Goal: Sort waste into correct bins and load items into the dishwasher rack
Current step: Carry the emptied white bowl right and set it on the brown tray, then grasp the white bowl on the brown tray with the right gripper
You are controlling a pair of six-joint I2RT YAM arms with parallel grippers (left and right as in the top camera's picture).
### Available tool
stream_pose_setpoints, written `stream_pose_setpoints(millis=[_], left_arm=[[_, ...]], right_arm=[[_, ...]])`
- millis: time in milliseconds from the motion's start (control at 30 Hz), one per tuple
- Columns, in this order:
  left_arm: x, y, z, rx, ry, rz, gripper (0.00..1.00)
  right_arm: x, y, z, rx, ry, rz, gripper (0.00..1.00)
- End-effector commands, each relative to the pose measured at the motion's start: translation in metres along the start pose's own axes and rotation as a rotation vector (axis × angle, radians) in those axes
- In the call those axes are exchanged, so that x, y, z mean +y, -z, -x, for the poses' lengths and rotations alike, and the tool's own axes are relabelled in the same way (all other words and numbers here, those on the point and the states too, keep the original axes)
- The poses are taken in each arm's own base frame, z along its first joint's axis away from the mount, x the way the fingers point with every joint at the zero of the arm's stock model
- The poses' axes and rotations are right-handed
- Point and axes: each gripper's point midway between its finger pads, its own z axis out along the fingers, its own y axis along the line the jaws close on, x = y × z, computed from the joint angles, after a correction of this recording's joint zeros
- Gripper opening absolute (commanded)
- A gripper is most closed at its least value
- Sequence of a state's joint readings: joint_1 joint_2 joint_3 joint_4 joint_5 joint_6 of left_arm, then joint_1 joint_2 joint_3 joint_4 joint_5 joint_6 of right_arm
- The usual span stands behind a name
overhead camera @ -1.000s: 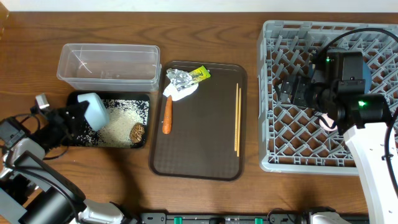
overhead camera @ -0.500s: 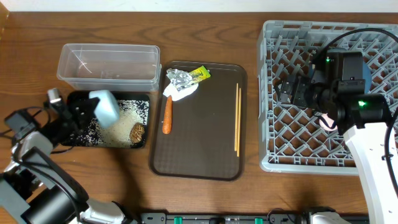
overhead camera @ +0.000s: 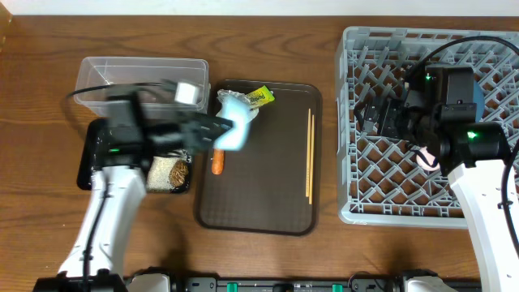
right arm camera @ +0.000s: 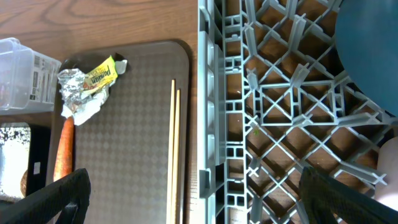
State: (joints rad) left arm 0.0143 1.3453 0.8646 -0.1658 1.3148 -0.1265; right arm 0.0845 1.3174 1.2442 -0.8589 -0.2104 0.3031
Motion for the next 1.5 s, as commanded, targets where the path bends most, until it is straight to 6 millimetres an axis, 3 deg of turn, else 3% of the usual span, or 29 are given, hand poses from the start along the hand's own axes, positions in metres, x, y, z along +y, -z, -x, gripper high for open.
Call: stream_pose_setpoints(millis=[0,100,233,467,567,600,667,700,833,967,1133,1233,1433,1467], left_arm=[[0.039,-0.032,-0.029,0.112,-0.054,0.29,0.06],[0.062,-0.046,-0.061,0.245,-0.134,0.517,0.06],[0.067,-0.056,-0.085,0.363,-0.271,0.658,0.06],[0.063,-0.072,-0.135,0.61,-0.476,0.683,0.06],[0.061,-0.079,-0.148,0.654,-0.49,0.664,0.17],[0.06,-0.079,-0.149,0.656,-0.493,0.662,0.17],[0.058,-0.079,-0.146,0.645,-0.496,0.661,0.37],[0.056,-0.078,-0.145,0.638,-0.495,0.663,0.4],[0.044,-0.063,-0.129,0.594,-0.454,0.689,0.42],[0.029,-0.033,-0.103,0.494,-0.409,0.736,0.46],[0.023,0.008,-0.08,0.368,-0.347,0.81,0.52],[0.024,0.029,-0.075,0.334,-0.309,0.852,0.53],[0.027,0.044,-0.083,0.348,-0.258,0.883,0.54],[0.027,0.045,-0.083,0.347,-0.252,0.884,0.53]], right_arm=[[0.007,0.001,-0.001,0.002,0.024,0.02,0.99],[0.006,0.001,-0.004,0.014,0.022,0.016,0.99],[0.007,0.001,-0.003,0.011,0.021,0.019,0.99],[0.033,0.001,-0.008,0.032,0.092,0.135,0.99],[0.04,-0.003,-0.012,0.047,0.109,0.146,0.99],[0.042,-0.006,-0.014,0.056,0.115,0.146,0.99],[0.043,-0.013,-0.019,0.079,0.122,0.135,0.99],[0.042,-0.017,-0.021,0.09,0.116,0.122,0.99],[0.043,-0.035,-0.027,0.136,0.104,0.11,0.99],[0.068,-0.057,-0.043,0.21,0.153,0.196,0.92],[0.101,-0.09,-0.087,0.336,0.333,0.234,0.78],[0.102,-0.117,-0.117,0.41,0.413,0.152,0.71],[0.107,-0.151,-0.166,0.539,0.549,0.128,0.58],[0.107,-0.154,-0.172,0.553,0.561,0.128,0.52]])
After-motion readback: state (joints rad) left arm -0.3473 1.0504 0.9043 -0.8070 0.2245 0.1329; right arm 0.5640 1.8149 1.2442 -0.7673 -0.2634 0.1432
